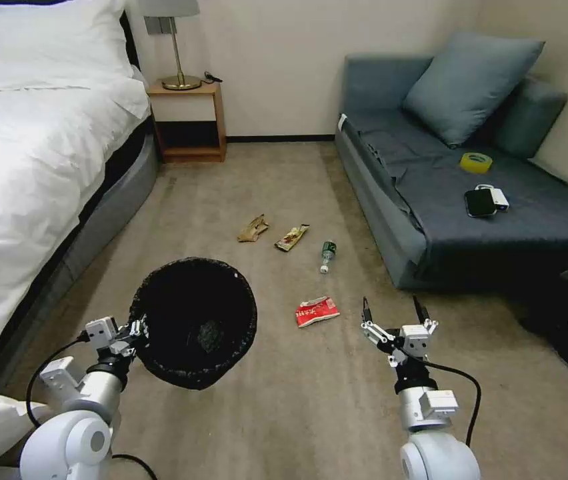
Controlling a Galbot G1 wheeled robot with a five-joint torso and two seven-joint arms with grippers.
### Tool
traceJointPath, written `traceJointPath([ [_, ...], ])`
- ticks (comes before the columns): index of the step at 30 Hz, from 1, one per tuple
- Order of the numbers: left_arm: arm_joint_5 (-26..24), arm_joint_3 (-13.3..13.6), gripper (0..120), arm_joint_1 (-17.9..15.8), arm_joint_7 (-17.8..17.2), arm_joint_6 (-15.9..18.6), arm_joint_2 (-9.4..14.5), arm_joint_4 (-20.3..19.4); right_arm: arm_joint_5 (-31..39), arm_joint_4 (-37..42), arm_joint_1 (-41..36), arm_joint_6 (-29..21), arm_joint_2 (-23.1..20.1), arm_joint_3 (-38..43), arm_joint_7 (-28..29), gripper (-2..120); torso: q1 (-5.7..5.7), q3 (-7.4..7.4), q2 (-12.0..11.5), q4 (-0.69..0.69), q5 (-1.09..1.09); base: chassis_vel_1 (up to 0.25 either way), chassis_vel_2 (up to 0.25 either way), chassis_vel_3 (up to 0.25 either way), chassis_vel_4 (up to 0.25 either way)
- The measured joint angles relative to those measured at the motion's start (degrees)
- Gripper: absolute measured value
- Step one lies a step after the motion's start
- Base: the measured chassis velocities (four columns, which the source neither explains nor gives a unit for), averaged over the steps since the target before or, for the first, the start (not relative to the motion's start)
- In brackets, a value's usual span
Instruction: Pick up the trash bin, then pick up the garbage on the floor and place it into the trash bin.
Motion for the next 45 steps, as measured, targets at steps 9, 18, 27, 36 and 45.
traceJointPath([
  [9,-0.4,-0.5,4,-0.5,-0.1,-0.1,0.4,0.6,-0.1,-0.6,0.0,0.7,0.4,0.0,-0.1,100,0.00,-0.01,0.0,0.00,0.00,-0.027,0.022,0.021,-0.024],
  [18,-0.5,-0.3,4,-0.5,-0.1,-0.1,0.3,0.6,-0.1,-0.7,-0.1,1.0,0.7,0.0,0.0,100,0.00,0.00,0.0,0.00,0.00,-0.133,0.137,0.144,-0.145],
  [27,-0.6,-0.5,4,-0.5,-0.1,-0.2,0.4,0.6,-0.1,-0.9,0.0,1.2,0.6,0.0,0.0,100,0.00,0.00,0.0,0.00,0.00,-0.126,0.126,0.130,-0.116],
  [36,-1.1,-0.8,4,-0.8,-0.2,-0.2,0.6,0.6,-0.1,-1.0,0.1,1.2,0.5,0.0,0.0,100,0.00,0.00,0.0,0.00,0.00,-0.136,0.129,0.141,-0.138],
  [45,-1.5,-1.2,4,-0.8,-0.3,-0.1,0.7,0.6,0.0,-1.7,0.3,1.1,0.5,-0.2,0.0,100,0.00,0.00,0.0,0.00,-0.01,-0.148,0.160,0.150,-0.157],
])
